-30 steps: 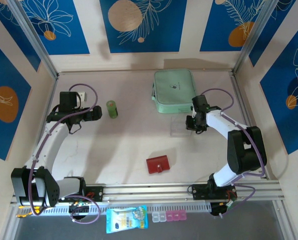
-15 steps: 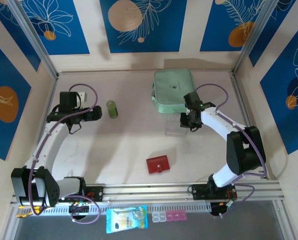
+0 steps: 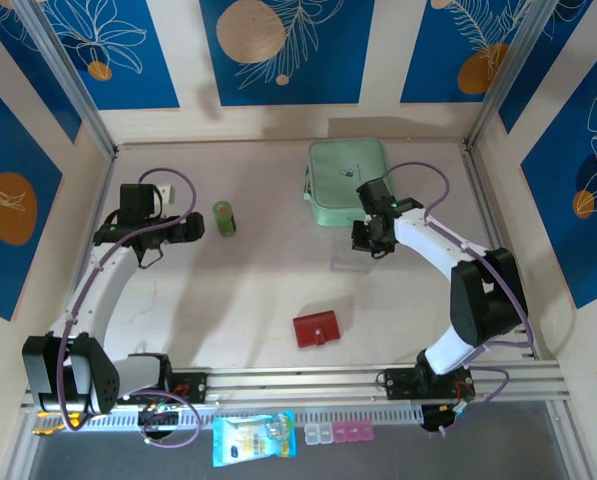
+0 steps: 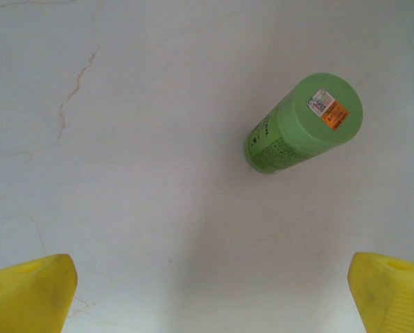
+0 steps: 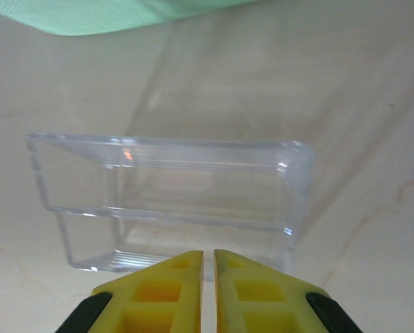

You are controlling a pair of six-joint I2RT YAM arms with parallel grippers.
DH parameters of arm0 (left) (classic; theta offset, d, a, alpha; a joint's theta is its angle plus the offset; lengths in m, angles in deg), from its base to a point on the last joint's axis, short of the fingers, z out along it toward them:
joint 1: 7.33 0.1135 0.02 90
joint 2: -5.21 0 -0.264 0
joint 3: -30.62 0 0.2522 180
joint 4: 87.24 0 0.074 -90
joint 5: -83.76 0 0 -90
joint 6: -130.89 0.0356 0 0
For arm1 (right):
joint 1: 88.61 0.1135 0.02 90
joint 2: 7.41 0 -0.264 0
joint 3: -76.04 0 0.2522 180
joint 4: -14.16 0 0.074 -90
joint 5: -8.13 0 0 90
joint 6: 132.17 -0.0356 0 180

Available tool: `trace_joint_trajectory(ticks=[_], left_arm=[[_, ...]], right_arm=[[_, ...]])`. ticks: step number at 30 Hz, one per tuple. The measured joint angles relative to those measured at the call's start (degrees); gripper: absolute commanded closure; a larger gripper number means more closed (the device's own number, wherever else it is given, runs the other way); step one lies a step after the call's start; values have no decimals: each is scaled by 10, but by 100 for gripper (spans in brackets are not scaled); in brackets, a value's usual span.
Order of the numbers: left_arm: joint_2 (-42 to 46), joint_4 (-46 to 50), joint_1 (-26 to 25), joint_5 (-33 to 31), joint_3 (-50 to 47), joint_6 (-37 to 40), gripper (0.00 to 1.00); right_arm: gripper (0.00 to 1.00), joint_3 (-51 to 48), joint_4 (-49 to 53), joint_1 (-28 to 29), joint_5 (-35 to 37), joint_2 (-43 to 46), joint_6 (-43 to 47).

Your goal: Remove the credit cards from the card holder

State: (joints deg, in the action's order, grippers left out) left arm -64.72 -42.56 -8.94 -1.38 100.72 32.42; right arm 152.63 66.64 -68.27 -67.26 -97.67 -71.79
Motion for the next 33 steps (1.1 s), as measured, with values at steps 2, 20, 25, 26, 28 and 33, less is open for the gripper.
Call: trace_joint_trajectory(ticks=[2, 20, 25, 26, 28, 33], left_arm=[[0, 0, 0, 0, 0, 0, 0], [-4, 0, 0, -1, 0, 0, 0], [-4, 0, 0, -1, 0, 0, 0], [-4, 0, 0, -1, 0, 0, 0], [-4, 0, 0, -1, 0, 0, 0], [-4, 0, 0, -1, 0, 0, 0]], right_arm=[[82, -20, 1, -21, -2, 21, 4], [82, -48, -47, -58, -55, -26, 38], [89, -48, -50, -57, -56, -30, 44], [90, -48, -51, -55, -56, -30, 46], [92, -48, -51, -52, -54, -30, 47], [96, -34, -35, -29, -43, -33, 47]])
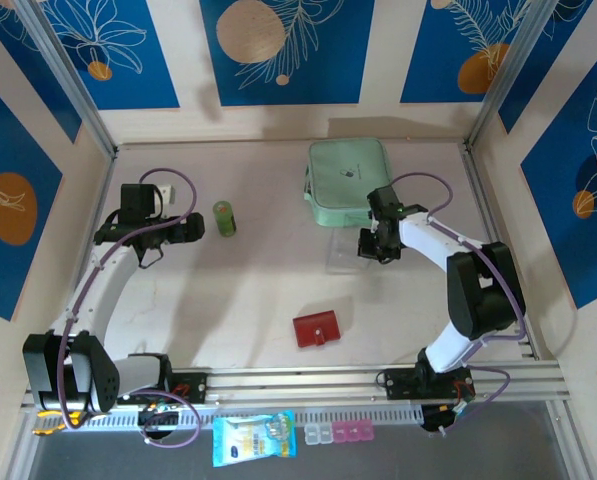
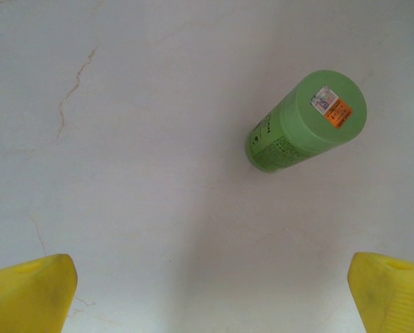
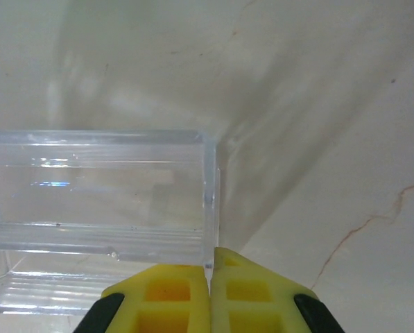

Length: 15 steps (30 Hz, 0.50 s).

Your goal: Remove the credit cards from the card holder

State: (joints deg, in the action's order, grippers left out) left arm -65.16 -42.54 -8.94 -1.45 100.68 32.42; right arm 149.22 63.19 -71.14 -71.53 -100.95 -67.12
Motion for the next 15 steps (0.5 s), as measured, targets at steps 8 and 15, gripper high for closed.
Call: trace_joint_trajectory(ticks=[8, 15], left_arm=[[0, 0, 0, 0, 0, 0, 0], [2, 0, 0, -3, 0, 0, 0]], right_arm=[[96, 120, 54, 73, 19, -58, -12], [97, 255, 98, 144, 42, -152, -27]])
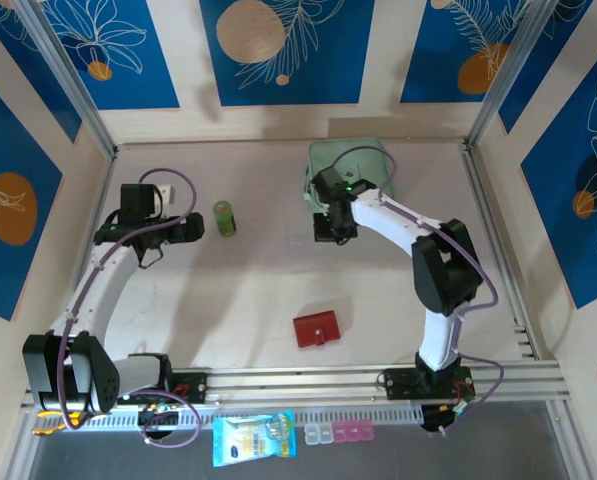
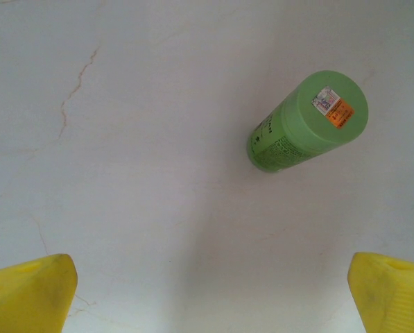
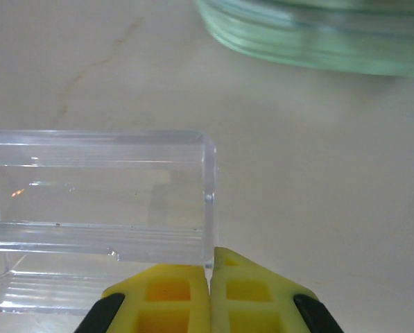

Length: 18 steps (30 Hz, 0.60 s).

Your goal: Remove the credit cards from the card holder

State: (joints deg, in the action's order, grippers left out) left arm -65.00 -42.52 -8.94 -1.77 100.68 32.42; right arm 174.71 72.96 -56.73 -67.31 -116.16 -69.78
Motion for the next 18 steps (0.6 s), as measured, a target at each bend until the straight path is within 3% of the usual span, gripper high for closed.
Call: trace_joint_trajectory(ticks=[8, 18], left_arm=[[0, 0, 0, 0, 0, 0, 0], [1, 2, 0, -1, 0, 0, 0]], right_arm=[[97, 140, 52, 34, 18, -117, -39], [96, 198, 88, 34, 38, -168, -60]])
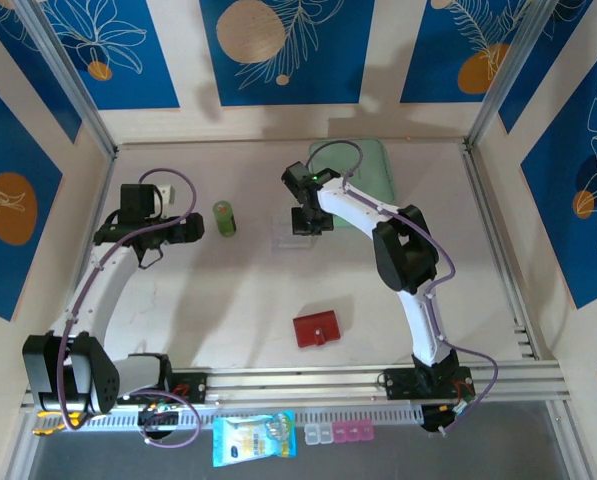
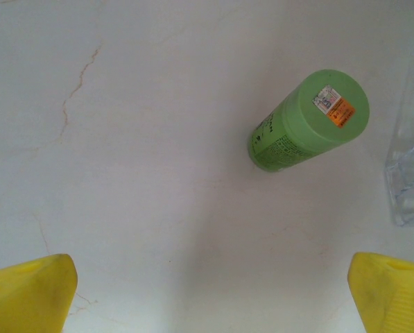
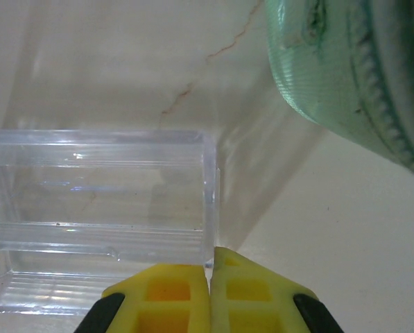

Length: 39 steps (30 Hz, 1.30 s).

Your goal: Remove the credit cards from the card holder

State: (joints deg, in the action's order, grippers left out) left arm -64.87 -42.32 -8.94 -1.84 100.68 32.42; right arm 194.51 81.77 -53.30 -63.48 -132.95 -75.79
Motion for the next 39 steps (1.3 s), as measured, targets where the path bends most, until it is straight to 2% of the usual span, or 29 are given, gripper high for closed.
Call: trace_joint_trajectory(ticks=[22, 39], left_arm=[[2, 2, 0, 0, 0, 0, 0], [2, 2, 0, 0, 0, 0, 0]], right_arm=[[95, 7, 10, -2, 9, -5, -14], [96, -14, 11, -94, 33, 8, 1]])
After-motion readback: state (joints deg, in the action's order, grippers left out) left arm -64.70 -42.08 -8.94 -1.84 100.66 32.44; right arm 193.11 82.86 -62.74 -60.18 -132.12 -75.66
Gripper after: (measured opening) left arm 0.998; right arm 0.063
